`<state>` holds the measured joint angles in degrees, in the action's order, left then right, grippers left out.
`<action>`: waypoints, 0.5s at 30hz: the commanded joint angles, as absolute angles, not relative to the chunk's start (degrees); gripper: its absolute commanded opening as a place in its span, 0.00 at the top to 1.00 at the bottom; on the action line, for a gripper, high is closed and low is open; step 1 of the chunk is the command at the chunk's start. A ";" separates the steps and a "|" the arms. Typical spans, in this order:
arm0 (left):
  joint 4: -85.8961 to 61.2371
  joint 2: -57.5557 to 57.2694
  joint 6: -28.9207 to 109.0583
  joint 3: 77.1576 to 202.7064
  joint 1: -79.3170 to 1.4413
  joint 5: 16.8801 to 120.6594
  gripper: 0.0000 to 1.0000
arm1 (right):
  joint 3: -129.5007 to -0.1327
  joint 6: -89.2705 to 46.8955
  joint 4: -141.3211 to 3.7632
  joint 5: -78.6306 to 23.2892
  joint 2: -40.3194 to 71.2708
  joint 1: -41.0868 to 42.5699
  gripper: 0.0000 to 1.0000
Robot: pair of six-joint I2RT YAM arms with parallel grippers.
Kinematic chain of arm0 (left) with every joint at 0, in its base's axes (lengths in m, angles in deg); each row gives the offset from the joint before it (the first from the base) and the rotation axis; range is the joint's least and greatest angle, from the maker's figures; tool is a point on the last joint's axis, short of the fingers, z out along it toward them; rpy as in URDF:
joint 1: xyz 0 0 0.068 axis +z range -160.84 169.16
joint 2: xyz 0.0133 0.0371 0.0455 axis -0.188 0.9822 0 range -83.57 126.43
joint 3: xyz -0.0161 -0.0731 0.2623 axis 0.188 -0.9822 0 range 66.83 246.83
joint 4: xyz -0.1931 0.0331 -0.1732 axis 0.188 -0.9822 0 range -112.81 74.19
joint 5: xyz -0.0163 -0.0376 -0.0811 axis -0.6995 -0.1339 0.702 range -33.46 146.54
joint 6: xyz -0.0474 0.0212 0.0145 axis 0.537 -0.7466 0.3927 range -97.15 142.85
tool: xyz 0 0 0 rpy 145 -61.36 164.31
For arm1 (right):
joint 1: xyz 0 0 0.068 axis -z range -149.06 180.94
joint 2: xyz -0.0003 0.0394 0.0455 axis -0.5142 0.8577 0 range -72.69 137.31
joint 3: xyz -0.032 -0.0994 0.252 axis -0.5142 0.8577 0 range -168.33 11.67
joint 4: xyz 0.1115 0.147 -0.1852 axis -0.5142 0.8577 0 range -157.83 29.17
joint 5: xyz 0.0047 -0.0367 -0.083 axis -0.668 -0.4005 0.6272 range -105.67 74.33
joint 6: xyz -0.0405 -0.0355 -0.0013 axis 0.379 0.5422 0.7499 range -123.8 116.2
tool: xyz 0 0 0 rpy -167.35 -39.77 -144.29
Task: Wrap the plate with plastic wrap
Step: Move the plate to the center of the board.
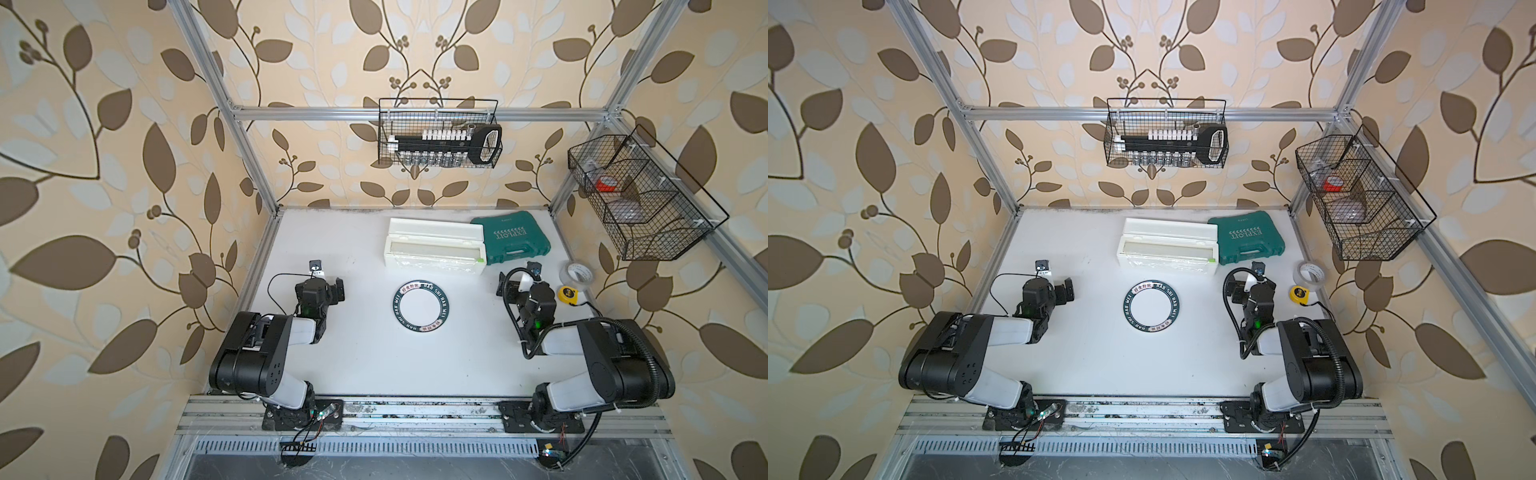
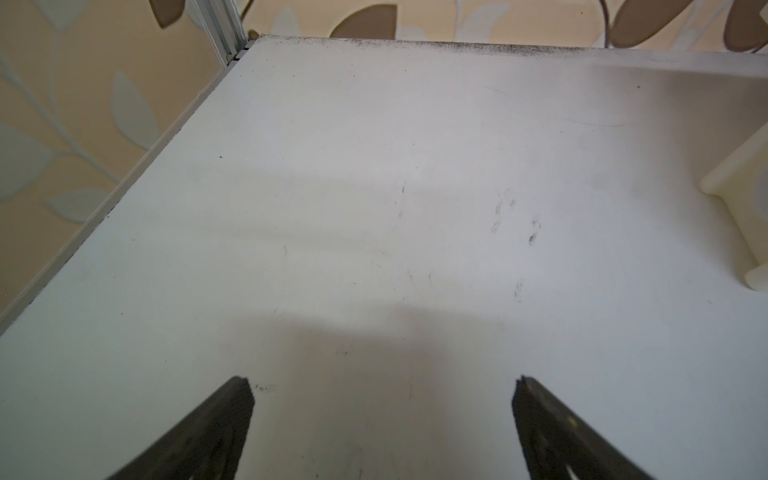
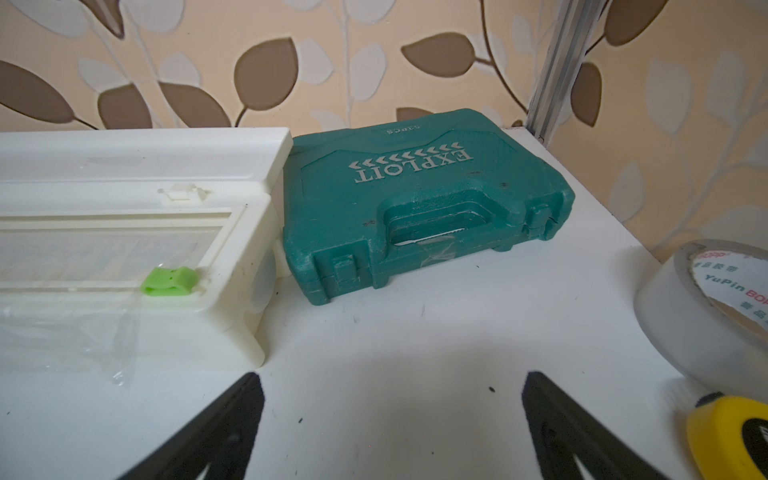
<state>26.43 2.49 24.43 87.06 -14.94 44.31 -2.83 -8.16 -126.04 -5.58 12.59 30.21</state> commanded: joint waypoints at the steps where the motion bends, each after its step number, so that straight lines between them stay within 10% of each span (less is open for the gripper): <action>1: 28.62 2.12 23.76 87.92 -15.11 44.01 0.01 | -4.06 -7.50 -127.42 -4.77 13.35 29.90 0.01; 15: 23.86 -0.44 20.38 89.66 -14.10 52.05 0.01 | -6.88 -4.23 -118.62 -1.98 7.98 26.54 0.01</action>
